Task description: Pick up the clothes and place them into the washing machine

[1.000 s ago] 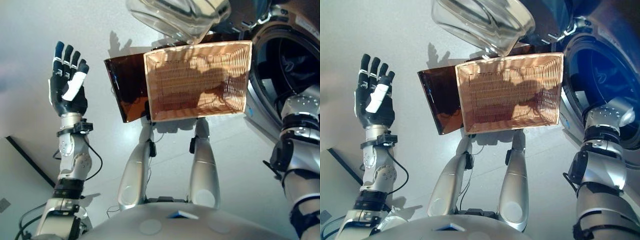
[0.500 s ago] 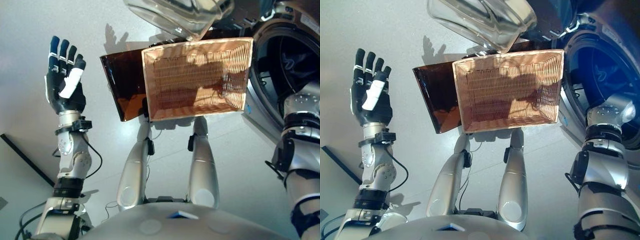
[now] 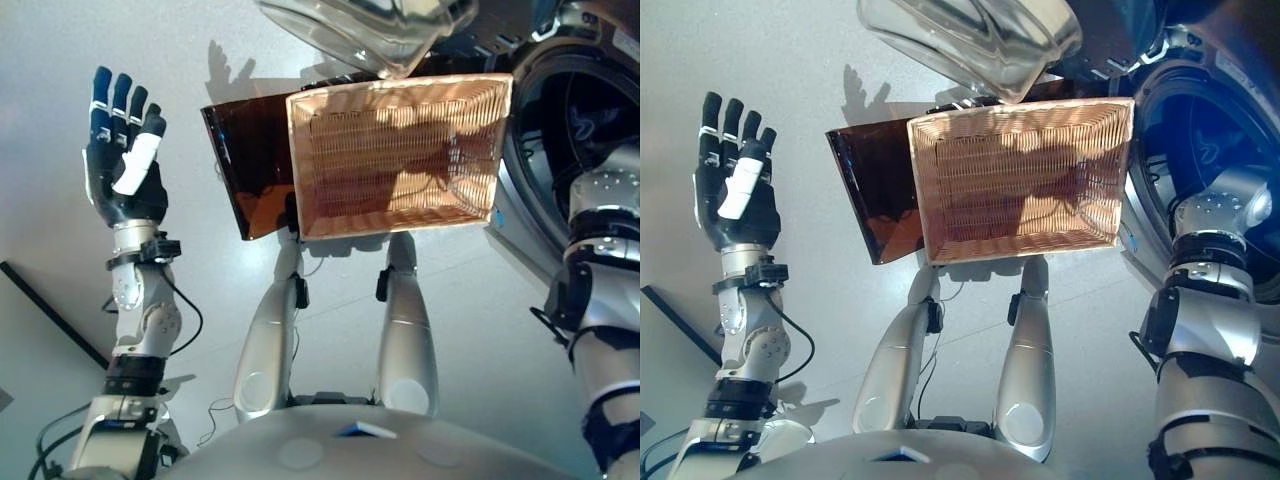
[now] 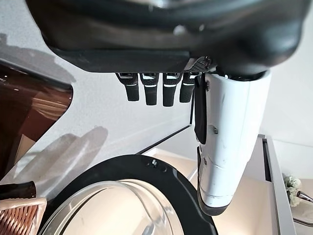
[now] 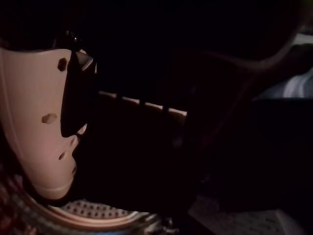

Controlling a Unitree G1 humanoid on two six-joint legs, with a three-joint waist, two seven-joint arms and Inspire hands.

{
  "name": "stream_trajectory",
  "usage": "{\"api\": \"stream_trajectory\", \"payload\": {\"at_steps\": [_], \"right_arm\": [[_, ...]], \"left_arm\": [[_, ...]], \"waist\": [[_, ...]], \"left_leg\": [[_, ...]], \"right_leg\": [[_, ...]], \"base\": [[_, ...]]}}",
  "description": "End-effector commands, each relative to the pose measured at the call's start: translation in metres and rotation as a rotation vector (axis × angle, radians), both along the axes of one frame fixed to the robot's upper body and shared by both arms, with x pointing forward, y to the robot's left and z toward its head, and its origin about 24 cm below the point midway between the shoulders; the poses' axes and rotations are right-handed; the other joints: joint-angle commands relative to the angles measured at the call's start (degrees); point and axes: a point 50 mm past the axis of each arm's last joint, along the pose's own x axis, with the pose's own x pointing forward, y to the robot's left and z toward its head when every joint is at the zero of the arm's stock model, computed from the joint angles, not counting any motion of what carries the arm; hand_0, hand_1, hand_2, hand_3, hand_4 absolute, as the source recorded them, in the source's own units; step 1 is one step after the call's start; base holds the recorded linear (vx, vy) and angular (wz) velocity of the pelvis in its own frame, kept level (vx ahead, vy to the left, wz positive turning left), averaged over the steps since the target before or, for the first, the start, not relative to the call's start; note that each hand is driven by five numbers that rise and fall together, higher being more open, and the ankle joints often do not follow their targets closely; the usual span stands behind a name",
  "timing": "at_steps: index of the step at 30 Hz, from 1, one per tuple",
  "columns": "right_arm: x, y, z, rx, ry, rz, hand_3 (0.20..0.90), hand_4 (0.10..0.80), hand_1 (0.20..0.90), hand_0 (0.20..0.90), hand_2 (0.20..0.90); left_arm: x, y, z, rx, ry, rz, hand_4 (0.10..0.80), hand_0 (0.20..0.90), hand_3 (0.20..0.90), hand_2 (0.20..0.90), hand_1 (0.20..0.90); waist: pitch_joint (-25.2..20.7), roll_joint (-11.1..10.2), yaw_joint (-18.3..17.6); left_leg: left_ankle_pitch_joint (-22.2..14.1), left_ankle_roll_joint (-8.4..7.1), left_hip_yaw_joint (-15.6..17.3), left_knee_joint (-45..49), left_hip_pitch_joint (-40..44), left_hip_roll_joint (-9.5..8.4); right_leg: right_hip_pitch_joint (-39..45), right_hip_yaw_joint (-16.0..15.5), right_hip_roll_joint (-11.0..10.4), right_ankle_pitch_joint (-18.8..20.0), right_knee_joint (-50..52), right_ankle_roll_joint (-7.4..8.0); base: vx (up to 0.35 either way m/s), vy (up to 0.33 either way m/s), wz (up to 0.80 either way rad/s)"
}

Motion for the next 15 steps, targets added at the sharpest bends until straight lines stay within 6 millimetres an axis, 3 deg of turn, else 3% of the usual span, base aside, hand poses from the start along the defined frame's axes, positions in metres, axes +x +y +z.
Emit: {"api": "stream_trajectory", "payload": {"at_steps": [1, 4, 5, 6, 7, 15], "right_arm": [[-0.033, -0.024, 0.058, -0.124, -0.204, -0.217, 0.200, 0.300, 0.200, 0.200, 0.200], [-0.033, -0.023, 0.057, -0.135, -0.195, -0.215, 0.200, 0.300, 0.200, 0.200, 0.200], [-0.032, -0.022, 0.058, -0.157, -0.176, -0.209, 0.521, 0.529, 0.521, 0.521, 0.521], [-0.032, -0.022, 0.059, -0.163, -0.168, -0.207, 0.686, 0.647, 0.686, 0.686, 0.686], [-0.031, -0.021, 0.058, -0.170, -0.158, -0.199, 0.900, 0.800, 0.900, 0.900, 0.900], [-0.020, -0.013, 0.053, -0.274, -0.062, -0.114, 0.900, 0.800, 0.900, 0.900, 0.900]], "left_arm": [[-0.023, 0.025, 0.030, 0.063, -0.171, 0.090, 0.800, 0.900, 0.900, 0.900, 0.900], [-0.023, 0.024, 0.029, 0.064, -0.168, 0.091, 0.800, 0.900, 0.900, 0.900, 0.900], [-0.023, 0.024, 0.030, 0.066, -0.173, 0.089, 0.800, 0.900, 0.900, 0.900, 0.900], [-0.023, 0.024, 0.030, 0.066, -0.175, 0.086, 0.800, 0.900, 0.900, 0.900, 0.900], [-0.023, 0.023, 0.030, 0.063, -0.177, 0.082, 0.800, 0.900, 0.900, 0.900, 0.900], [-0.023, 0.023, 0.031, 0.063, -0.184, 0.068, 0.800, 0.900, 0.900, 0.900, 0.900]], "waist": [[-6.5, -0.2, 1.5], [-6.6, -0.2, 1.5], [-6.8, -0.2, 1.7], [-6.8, -0.2, 1.7], [-6.8, -0.2, 1.7], [-6.9, -0.6, 1.5]], "left_leg": [[-4.4, -6.06, -0.3, -0.5, 2.4, 3.63], [-4.4, -6.10, -0.2, -0.5, 2.4, 3.65], [-4.4, -6.15, -0.3, -0.5, 2.4, 3.63], [-4.4, -6.15, -0.3, -0.5, 2.4, 3.67], [-4.4, -6.17, -0.3, -0.5, 2.4, 3.69], [-4.3, -6.17, -0.4, -0.5, 2.7, 4.00]], "right_leg": [[-3.3, -0.6, 0.9, -2.7, 0.9, 0.99], [-3.2, -0.6, 0.9, -2.8, 1.0, 1.00], [-3.1, -0.7, 0.9, -2.8, 0.9, 1.00], [-3.1, -0.7, 0.9, -2.8, 0.9, 0.99], [-3.1, -0.7, 0.9, -2.8, 0.9, 0.96], [-2.8, -0.8, 1.0, -2.8, 0.9, 0.87]], "base": [[0.000, 0.000, 0.00], [0.000, 0.000, 0.00], [0.000, 0.000, 0.00], [0.000, 0.000, 0.00], [0.000, 0.000, 0.00], [0.000, 0.000, 0.00]]}}
